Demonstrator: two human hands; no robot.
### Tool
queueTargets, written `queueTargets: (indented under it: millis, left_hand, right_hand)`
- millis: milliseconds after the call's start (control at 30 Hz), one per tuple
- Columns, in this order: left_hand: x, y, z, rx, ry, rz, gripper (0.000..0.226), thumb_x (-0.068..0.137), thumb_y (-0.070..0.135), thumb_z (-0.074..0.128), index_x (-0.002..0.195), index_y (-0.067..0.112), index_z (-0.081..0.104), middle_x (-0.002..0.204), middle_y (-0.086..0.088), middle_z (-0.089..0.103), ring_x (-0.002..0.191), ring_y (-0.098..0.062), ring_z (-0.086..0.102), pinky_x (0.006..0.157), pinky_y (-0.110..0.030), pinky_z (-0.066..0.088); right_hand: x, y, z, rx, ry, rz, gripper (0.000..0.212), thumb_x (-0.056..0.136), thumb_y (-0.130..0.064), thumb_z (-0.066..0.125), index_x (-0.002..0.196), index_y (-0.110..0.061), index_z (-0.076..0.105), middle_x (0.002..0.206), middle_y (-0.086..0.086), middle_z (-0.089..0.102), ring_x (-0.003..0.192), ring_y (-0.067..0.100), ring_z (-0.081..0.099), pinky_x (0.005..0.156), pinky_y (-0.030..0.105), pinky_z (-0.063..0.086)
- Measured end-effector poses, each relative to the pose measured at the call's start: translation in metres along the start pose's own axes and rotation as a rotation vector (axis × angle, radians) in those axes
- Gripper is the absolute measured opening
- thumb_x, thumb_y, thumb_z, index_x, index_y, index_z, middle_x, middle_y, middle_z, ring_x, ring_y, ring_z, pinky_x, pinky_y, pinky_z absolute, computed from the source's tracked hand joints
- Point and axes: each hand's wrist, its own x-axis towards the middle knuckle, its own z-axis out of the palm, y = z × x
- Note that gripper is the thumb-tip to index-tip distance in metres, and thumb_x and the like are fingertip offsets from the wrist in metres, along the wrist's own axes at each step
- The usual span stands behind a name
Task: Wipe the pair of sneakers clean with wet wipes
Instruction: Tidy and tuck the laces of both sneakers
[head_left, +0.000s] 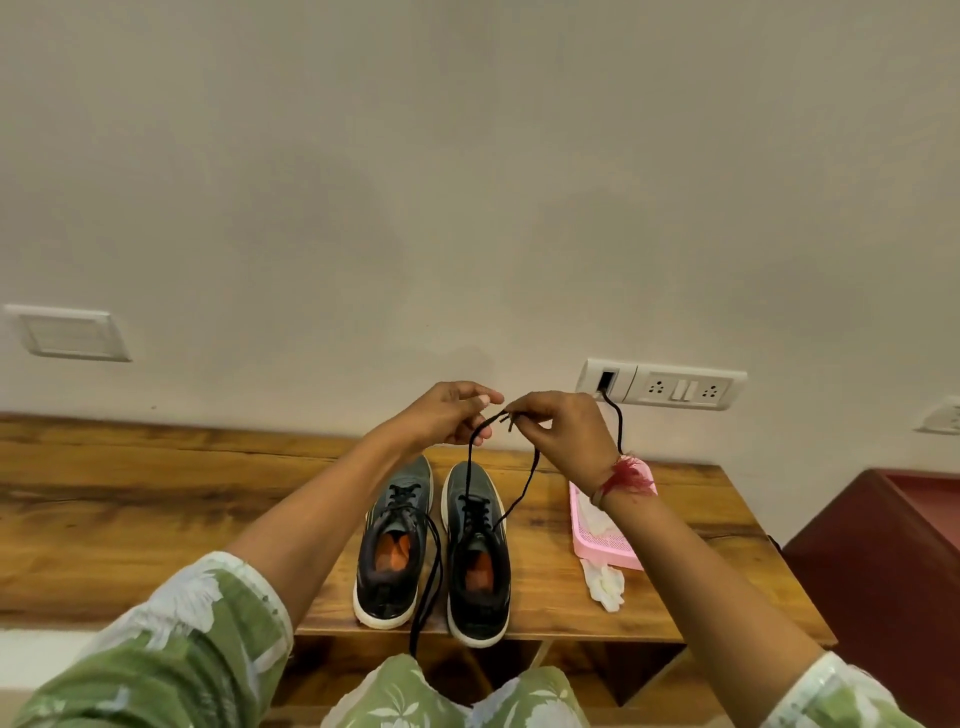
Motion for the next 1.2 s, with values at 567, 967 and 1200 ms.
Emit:
queueTargets:
  millis: [567, 967, 1200]
  left_hand:
    - [0.001, 0.004, 0.002, 0.322, 0.345, 0.242, 0.008, 0.087, 0.018, 0.067, 0.085, 0.025, 0.070, 0.083, 0.005, 0.071, 0.066, -0.010, 0.068, 0.070, -0.026, 0.053]
    - [-0.005, -0.039, -0.020, 0.723, 0.717, 0.006, 0.012, 0.097, 0.032, 0.049, 0.096, 0.023, 0.057, 0.069, 0.001, 0.062, 0.065, -0.020, 0.057, 0.055, -0.029, 0.038]
    - [0.004, -0.069, -0.020, -0.664, 0.689, -0.379, 0.014, 0.098, 0.015, 0.047, 0.103, 0.013, 0.060, 0.111, -0.005, 0.054, 0.104, -0.019, 0.046, 0.103, -0.038, 0.036]
  right_hand:
    - [0.007, -0.012, 0.023, 0.702, 0.310, 0.384, 0.013, 0.075, -0.008, 0.075, 0.080, -0.019, 0.071, 0.095, 0.001, 0.069, 0.093, 0.009, 0.064, 0.076, 0.016, 0.050]
    - [-0.003, 0.014, 0.034, 1.438, 0.385, 0.853, 0.004, 0.091, -0.009, 0.056, 0.088, -0.012, 0.058, 0.084, 0.002, 0.072, 0.084, 0.013, 0.068, 0.086, 0.029, 0.051]
    - [-0.009, 0.039, 0.043, 1.713, 0.436, 0.982, 0.016, 0.095, -0.011, 0.049, 0.080, -0.011, 0.054, 0.060, -0.001, 0.063, 0.058, 0.010, 0.065, 0.076, 0.031, 0.055]
